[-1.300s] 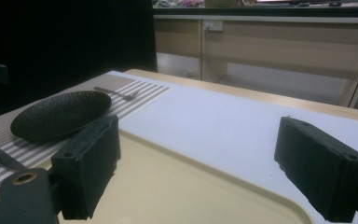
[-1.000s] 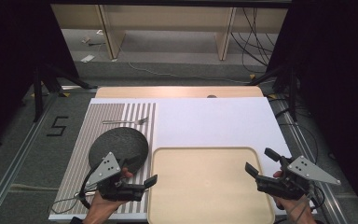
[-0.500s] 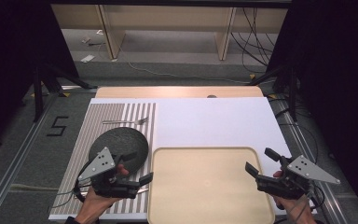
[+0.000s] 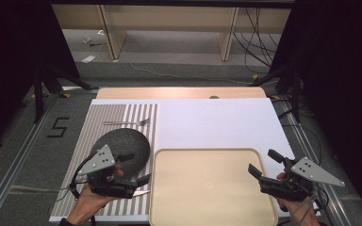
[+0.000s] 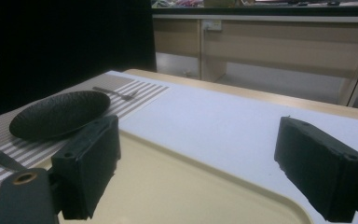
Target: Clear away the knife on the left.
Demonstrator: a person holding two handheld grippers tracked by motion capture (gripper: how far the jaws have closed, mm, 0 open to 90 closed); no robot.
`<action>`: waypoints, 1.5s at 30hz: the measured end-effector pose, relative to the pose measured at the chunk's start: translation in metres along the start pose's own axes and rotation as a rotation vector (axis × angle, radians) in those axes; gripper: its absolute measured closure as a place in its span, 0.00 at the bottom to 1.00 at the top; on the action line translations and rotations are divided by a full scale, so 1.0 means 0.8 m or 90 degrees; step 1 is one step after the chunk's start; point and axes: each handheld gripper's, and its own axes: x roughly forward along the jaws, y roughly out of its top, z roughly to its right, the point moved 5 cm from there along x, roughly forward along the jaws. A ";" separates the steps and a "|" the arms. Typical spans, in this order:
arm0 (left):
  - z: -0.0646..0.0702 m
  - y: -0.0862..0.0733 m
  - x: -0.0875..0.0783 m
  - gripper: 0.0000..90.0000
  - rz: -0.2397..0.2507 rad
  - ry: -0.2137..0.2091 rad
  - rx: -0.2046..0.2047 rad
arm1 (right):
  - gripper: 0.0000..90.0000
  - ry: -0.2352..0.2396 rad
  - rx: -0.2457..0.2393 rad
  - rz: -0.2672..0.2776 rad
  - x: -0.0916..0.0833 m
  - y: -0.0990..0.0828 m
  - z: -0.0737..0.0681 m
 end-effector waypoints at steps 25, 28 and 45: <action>0.002 0.007 -0.026 0.11 -0.189 0.044 0.112 | 0.17 0.000 0.000 -0.006 0.002 -0.002 -0.001; -0.005 -0.001 -0.027 0.11 -0.225 0.052 0.112 | 0.17 0.001 0.002 -0.005 0.002 -0.002 0.000; -0.038 -0.043 -0.025 0.14 -0.329 0.073 0.080 | 0.17 0.001 0.001 -0.004 0.001 -0.001 0.000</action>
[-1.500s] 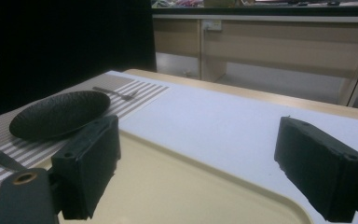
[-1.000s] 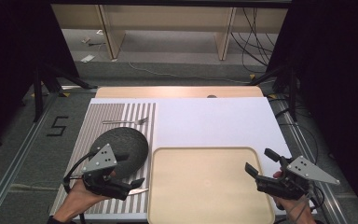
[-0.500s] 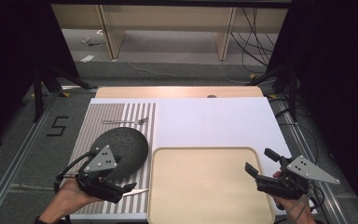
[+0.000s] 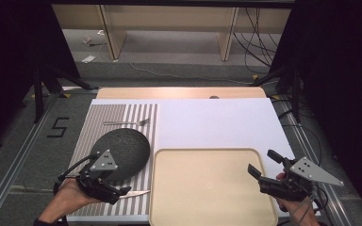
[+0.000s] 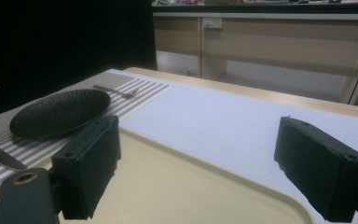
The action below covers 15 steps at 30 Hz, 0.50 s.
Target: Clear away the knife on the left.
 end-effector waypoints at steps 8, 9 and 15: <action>-0.018 -0.025 -0.001 0.17 -0.045 -0.008 -0.016 | 0.17 0.001 0.002 -0.001 0.001 0.000 0.001; -0.019 -0.028 -0.001 0.17 -0.052 -0.008 -0.015 | 0.17 0.000 0.002 -0.001 0.001 0.000 0.000; -0.029 -0.050 0.004 0.17 -0.106 -0.012 -0.019 | 0.17 0.000 0.000 -0.005 0.001 -0.001 0.000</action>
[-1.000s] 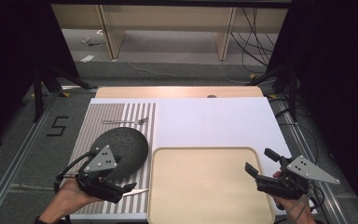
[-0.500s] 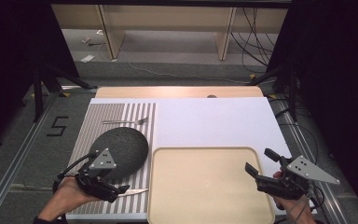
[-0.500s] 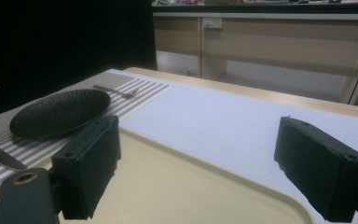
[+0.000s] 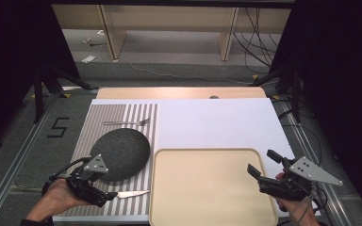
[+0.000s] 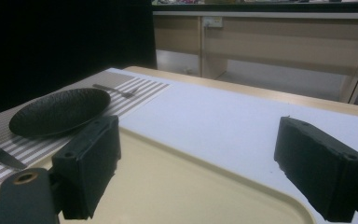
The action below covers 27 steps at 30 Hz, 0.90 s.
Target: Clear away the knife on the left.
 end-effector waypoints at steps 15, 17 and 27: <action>-0.011 -0.034 0.027 0.19 -0.100 -0.002 0.025 | 0.17 0.000 -0.001 -0.001 0.000 0.000 0.000; -0.013 -0.036 0.031 0.19 -0.109 -0.001 0.024 | 0.17 -0.001 -0.001 0.000 0.000 0.000 0.000; -0.020 -0.038 0.038 0.26 -0.140 0.000 0.016 | 0.18 0.005 -0.002 0.001 0.000 0.000 -0.001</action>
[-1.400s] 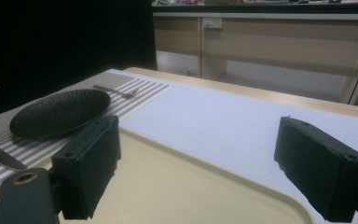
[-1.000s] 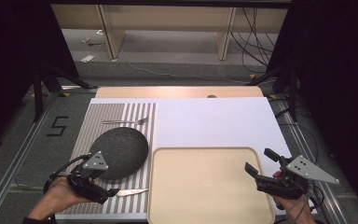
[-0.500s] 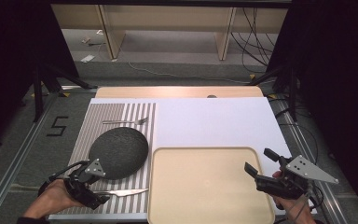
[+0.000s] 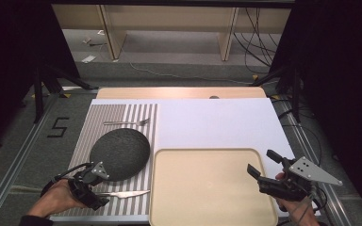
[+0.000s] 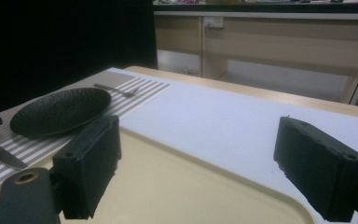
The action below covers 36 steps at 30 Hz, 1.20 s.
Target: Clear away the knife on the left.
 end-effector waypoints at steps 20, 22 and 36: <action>-0.005 0.006 0.017 0.59 -0.100 0.005 0.052 | 0.18 -0.001 -0.001 -0.003 0.001 -0.001 0.000; -0.004 0.007 0.017 0.65 -0.108 0.000 0.058 | 0.18 -0.001 -0.002 -0.004 0.001 -0.001 0.000; 0.005 0.019 0.021 0.84 -0.176 -0.003 0.090 | 0.18 0.001 -0.001 -0.001 0.001 -0.001 -0.001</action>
